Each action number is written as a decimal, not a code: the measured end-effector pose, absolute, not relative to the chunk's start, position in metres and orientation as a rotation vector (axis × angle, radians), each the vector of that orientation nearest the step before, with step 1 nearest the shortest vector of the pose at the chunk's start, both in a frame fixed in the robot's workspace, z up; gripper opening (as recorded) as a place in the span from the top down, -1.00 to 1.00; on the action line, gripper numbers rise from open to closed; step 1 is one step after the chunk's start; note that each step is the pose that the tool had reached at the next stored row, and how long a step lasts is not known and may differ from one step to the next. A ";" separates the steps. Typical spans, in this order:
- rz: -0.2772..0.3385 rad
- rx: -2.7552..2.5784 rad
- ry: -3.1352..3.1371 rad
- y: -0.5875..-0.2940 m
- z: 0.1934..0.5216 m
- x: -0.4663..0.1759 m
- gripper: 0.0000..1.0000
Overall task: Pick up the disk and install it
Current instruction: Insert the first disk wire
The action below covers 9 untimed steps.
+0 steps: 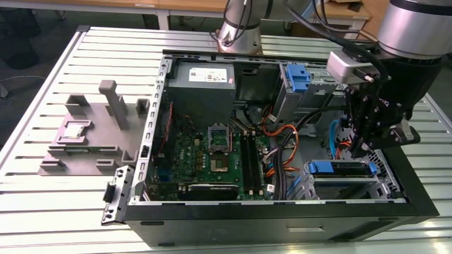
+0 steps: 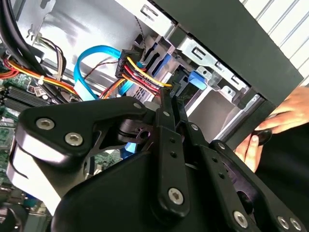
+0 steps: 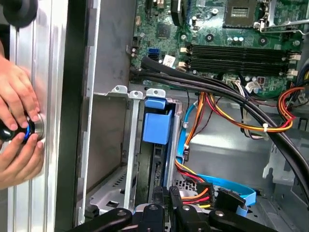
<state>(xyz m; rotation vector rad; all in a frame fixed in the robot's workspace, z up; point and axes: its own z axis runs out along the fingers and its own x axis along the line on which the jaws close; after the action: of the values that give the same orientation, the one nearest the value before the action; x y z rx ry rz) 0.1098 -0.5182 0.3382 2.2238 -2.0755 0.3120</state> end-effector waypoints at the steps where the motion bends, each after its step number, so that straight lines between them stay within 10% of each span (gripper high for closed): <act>1: 0.313 2.218 -2.082 -0.518 0.338 0.110 0.67; 9: 0.355 2.201 -2.127 -0.518 0.335 0.108 0.67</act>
<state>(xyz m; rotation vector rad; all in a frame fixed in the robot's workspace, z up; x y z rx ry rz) 0.1075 -0.5183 0.3354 2.2013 -2.1269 0.3552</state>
